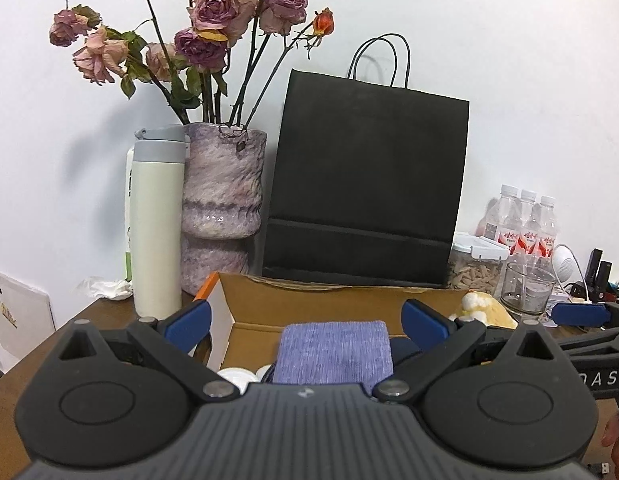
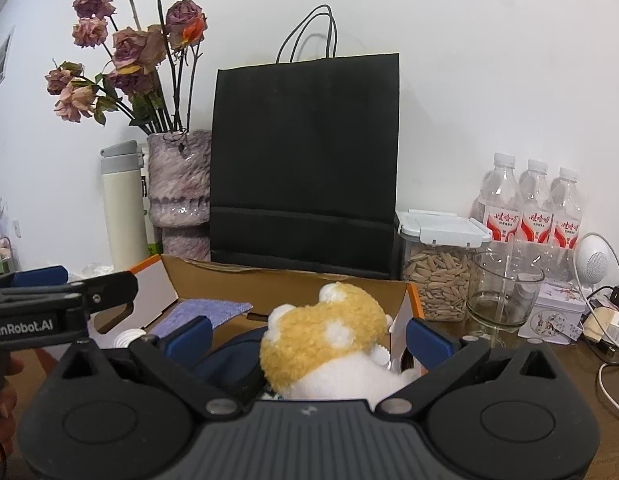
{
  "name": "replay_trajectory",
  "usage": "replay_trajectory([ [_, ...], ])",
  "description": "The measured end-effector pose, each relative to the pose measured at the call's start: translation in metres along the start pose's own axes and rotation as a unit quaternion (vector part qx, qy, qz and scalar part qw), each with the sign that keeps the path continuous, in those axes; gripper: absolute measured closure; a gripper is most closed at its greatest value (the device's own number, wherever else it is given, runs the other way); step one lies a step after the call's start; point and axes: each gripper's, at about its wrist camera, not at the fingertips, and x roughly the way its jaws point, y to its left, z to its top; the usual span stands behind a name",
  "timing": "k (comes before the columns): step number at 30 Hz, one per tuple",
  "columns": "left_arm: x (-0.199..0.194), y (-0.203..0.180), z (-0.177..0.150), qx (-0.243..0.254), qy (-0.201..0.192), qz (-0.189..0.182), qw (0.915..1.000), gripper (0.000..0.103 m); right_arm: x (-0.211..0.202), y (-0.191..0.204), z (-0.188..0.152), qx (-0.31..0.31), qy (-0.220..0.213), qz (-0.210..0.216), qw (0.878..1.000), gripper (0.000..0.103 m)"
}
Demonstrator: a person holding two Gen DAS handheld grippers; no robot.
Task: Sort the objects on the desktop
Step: 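Open left tool to drop pouch while right tool releases plush toy into box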
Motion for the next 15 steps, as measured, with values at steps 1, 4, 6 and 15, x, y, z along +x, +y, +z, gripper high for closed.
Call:
replay_trajectory([
  [1, -0.003, 0.000, -0.001, -0.001, 0.000, 0.000, 1.0000, 0.000, -0.002, 0.000, -0.001, 0.000, 0.001, 0.000, 1.000, 0.000],
  [4, -0.010, 0.001, -0.003, -0.003, 0.002, -0.001, 1.0000, 0.000, -0.009, 0.000, -0.004, 0.001, 0.002, 0.000, 1.000, 0.000],
  [6, -0.016, 0.000, -0.004, -0.004, 0.002, 0.001, 1.0000, 0.000, -0.014, 0.000, -0.006, 0.002, 0.003, 0.001, 1.000, 0.000],
  [15, -0.051, -0.002, -0.014, -0.006, 0.005, 0.001, 1.0000, 0.000, -0.048, -0.002, -0.019, 0.015, 0.002, 0.003, 1.000, 0.000],
])
